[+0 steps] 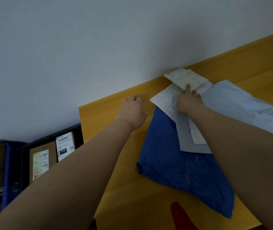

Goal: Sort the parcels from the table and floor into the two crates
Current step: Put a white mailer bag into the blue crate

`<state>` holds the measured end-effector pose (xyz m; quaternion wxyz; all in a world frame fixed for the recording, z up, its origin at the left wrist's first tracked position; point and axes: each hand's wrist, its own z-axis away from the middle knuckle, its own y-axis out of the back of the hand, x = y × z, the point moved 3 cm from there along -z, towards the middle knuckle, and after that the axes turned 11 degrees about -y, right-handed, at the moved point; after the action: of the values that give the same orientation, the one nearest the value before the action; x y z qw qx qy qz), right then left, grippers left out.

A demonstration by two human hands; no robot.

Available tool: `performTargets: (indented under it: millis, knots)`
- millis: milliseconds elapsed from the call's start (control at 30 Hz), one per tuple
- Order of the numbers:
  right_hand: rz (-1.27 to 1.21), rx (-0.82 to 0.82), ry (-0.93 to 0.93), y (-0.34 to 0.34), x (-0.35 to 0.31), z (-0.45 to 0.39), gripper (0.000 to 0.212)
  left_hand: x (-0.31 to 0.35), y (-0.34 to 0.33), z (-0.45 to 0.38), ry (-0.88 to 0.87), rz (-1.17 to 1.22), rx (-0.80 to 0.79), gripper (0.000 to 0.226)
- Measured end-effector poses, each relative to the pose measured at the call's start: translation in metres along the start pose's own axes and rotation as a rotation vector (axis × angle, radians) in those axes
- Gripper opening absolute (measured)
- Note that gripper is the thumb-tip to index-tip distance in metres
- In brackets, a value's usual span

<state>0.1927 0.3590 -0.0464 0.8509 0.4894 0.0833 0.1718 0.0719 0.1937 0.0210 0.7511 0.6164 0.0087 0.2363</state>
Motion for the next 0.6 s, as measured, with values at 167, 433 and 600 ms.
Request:
performTargets:
  millis: [167,433,600]
  knots:
    - [-0.007,0.137,0.065,0.009,-0.008,0.031,0.070,0.000,0.014,0.015,-0.009,-0.011,0.038,0.057]
    - [-0.127,0.511,0.331,0.055,-0.048,0.116,0.026,-0.021,0.048,0.074,0.007,0.010,0.151,0.057]
    - [-0.610,0.454,0.402,0.059,-0.086,0.172,0.021,-0.058,0.062,0.127,0.069,0.034,0.214,0.054]
